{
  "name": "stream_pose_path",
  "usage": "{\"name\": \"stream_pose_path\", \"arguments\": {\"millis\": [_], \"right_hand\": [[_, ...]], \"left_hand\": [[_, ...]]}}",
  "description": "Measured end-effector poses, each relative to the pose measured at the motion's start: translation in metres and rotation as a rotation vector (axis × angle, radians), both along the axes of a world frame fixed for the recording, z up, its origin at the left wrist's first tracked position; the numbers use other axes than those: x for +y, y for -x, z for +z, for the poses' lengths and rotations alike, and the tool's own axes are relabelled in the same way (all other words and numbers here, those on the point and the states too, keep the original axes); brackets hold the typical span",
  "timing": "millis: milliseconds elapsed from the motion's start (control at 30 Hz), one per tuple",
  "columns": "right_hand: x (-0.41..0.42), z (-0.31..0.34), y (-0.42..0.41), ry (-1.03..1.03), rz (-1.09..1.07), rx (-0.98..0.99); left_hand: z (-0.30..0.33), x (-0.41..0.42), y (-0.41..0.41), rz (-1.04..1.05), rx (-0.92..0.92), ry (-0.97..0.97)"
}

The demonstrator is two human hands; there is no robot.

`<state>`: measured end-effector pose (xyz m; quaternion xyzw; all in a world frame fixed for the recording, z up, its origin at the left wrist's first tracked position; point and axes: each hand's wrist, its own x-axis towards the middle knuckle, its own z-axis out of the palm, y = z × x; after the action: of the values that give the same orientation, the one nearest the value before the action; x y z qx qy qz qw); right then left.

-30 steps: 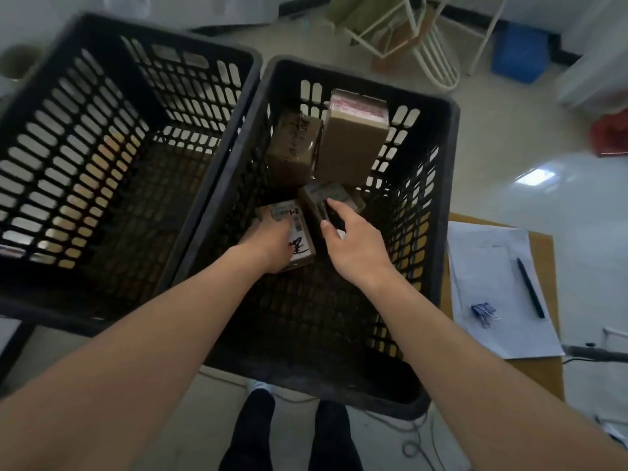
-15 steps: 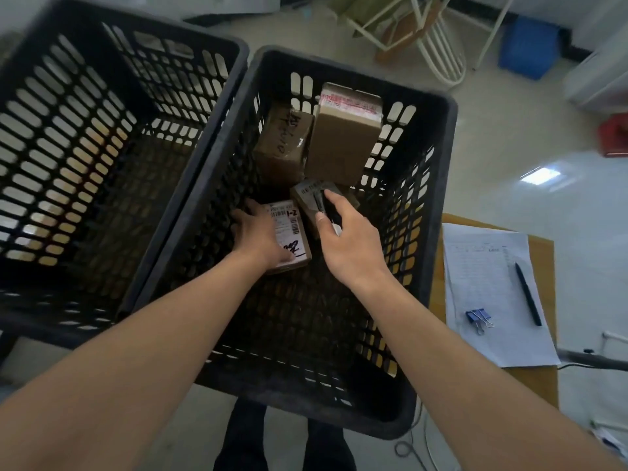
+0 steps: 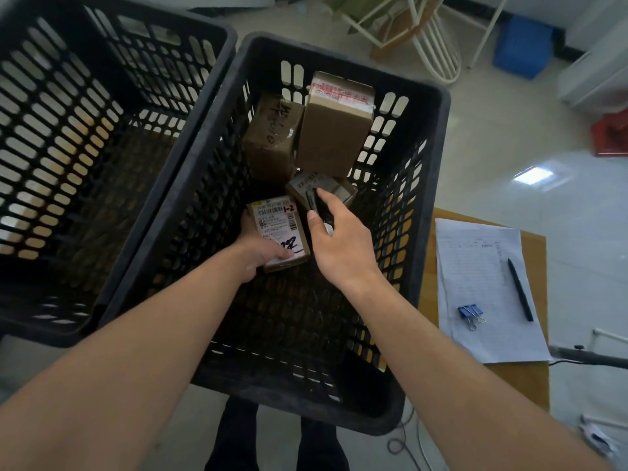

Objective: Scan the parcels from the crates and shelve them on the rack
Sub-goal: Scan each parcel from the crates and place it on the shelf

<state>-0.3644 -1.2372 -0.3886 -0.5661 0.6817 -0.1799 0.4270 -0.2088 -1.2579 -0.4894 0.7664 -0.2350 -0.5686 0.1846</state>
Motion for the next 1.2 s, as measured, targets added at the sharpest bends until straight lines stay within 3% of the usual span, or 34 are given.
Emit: {"name": "stream_pose_path", "arguments": {"millis": [167, 433, 567, 933, 1200], "right_hand": [[0.004, 0.003, 0.0, 0.017, -0.01, -0.012], [0.012, 0.004, 0.005, 0.019, -0.018, -0.021], [0.015, 0.005, 0.004, 0.006, -0.016, -0.039], [0.032, 0.033, -0.006, -0.1, -0.09, -0.224], [0.044, 0.092, -0.008, 0.037, 0.158, -0.02]], "left_hand": [[0.005, 0.0, 0.0, 0.061, 0.047, -0.035], [0.016, 0.007, -0.003, -0.064, 0.016, 0.003], [0.029, 0.01, -0.009, -0.054, 0.083, 0.021], [0.077, 0.023, -0.031, -0.077, 0.197, 0.113], [0.138, 0.041, -0.04, -0.421, 0.011, 0.427]]}}
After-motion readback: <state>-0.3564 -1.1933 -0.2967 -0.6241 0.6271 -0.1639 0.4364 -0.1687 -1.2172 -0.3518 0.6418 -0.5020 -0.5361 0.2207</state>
